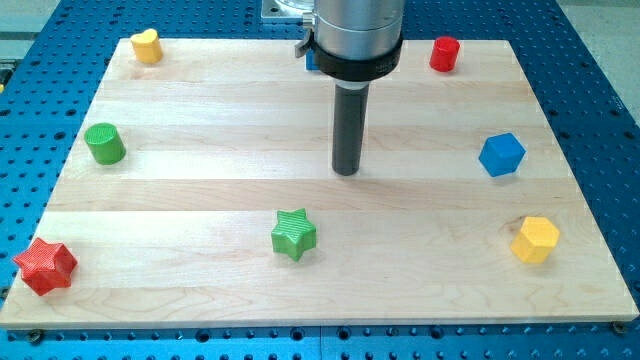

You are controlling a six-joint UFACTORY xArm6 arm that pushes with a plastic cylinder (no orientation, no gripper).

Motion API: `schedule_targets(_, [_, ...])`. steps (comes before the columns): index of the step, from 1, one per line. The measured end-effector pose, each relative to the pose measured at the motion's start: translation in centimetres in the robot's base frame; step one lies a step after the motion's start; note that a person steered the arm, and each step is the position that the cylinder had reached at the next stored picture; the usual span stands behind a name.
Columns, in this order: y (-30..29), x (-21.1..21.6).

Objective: Place your hand in between the green star and the hexagon

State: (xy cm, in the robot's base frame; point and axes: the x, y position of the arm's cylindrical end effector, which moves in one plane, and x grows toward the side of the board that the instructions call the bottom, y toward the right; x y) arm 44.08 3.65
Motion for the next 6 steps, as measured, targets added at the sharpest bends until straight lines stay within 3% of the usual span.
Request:
schedule_targets(2, [-1.0, -2.2])
schedule_targets(5, [6.0, 3.5])
schedule_targets(6, [8.3, 7.3])
